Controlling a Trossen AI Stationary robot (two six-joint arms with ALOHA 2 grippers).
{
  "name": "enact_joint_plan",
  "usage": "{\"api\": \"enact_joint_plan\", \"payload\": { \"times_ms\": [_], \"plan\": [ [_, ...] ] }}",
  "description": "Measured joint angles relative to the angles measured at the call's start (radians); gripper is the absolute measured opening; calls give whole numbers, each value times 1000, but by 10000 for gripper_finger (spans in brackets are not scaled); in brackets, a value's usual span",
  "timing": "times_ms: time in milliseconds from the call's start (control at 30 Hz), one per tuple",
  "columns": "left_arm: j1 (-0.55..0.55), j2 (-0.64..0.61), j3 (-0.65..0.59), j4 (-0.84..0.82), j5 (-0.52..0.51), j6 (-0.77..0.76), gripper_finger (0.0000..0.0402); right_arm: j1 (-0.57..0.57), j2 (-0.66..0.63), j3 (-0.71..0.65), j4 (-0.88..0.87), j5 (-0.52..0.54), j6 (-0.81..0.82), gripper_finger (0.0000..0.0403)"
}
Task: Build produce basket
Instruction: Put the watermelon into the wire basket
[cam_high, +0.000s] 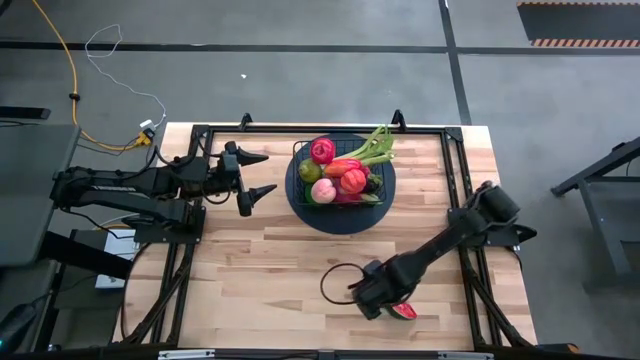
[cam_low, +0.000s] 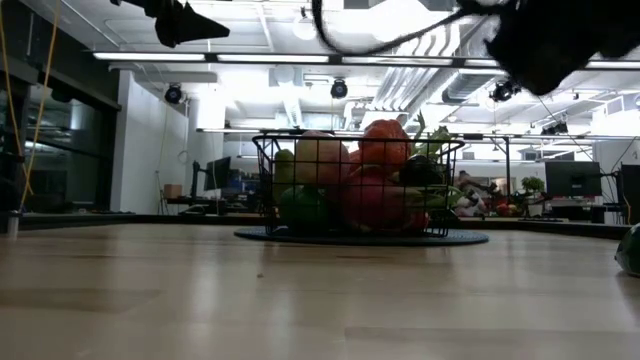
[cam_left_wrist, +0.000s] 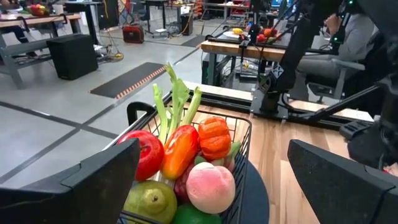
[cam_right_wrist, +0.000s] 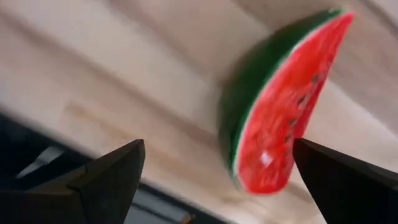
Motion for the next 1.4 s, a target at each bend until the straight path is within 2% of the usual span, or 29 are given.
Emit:
{"api": "enact_joint_plan", "payload": {
  "times_ms": [233,600,800,1033,1400],
  "plan": [
    [0,0,0,-5,0,0,397,0,131,60,-161,5,5,399],
    [0,0,0,-5,-2,34,397,-2,198,66,-139,6,-79,398],
    [0,0,0,-4,-7,34,397,-1,202,58,-122,26,-165,387],
    [0,0,0,-4,-7,34,397,-1,153,-75,49,15,-139,344],
    [0,0,0,-3,-10,34,397,-9,129,-86,18,41,-203,307]
  ]
}}
